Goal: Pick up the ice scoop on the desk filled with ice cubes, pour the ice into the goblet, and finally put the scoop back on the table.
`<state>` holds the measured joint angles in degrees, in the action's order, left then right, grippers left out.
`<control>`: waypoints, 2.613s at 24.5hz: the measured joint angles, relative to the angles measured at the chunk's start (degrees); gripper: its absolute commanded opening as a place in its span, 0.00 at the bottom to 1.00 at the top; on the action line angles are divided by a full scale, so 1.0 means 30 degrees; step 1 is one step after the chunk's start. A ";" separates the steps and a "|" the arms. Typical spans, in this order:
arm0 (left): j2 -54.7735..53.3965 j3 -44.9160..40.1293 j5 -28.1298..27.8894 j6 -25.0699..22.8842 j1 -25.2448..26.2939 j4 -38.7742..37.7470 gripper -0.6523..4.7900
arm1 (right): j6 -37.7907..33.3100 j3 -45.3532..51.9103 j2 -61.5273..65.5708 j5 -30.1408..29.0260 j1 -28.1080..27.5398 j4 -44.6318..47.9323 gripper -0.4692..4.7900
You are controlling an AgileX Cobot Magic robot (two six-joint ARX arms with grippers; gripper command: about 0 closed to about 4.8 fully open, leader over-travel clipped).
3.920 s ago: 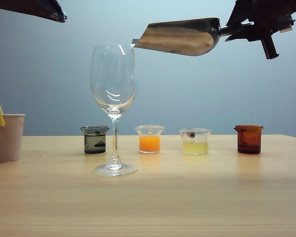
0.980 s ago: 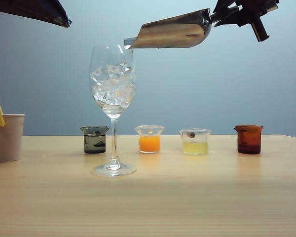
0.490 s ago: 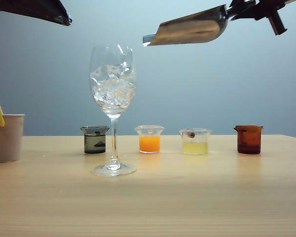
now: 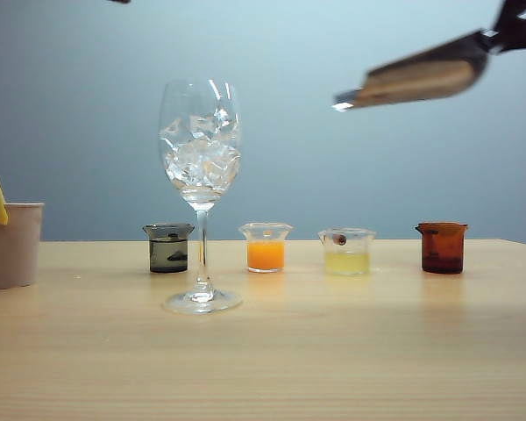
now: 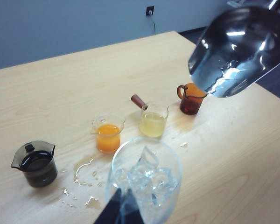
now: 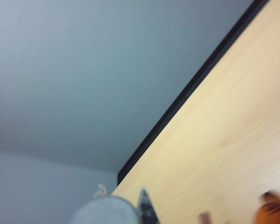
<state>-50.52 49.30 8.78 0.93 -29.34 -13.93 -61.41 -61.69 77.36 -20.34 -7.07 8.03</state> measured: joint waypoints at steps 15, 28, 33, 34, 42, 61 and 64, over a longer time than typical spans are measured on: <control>-0.0270 0.0197 -0.0015 -0.0007 0.0000 -0.0160 0.11 | 0.1574 0.0168 -0.0029 -0.1960 -0.5676 -0.0772 0.08; -0.0291 0.0270 -0.0022 -0.0466 -0.0940 -0.0168 0.11 | 0.2331 0.3592 0.0153 -0.3126 -0.8612 0.0809 0.08; -0.0357 0.0291 -0.0743 -0.0517 -0.1865 -0.0459 0.11 | 0.3045 0.3789 0.1297 -0.3453 -0.8735 0.1515 0.08; -0.0357 0.0291 -0.0765 -0.0517 -0.1880 -0.0503 0.11 | 0.3147 0.3789 0.1596 -0.3512 -0.8735 0.1763 0.08; -0.0357 0.0299 -0.0947 -0.0525 -0.1821 -0.1246 0.11 | 0.3228 0.3781 0.4539 -0.3781 -0.8823 0.4648 0.08; -0.0357 0.0306 -0.1647 -0.1086 -0.1814 -0.1319 0.11 | 0.2987 0.2412 1.0076 -0.5195 -0.9697 0.9675 0.08; -0.0357 0.0306 -0.1654 -0.1290 -0.1814 -0.1384 0.11 | 0.2790 0.2404 1.0637 -0.5297 -0.9697 1.0244 0.08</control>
<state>-51.59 50.22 3.81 -2.94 -34.79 -18.09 -53.04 -54.48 109.27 -36.23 -36.16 38.76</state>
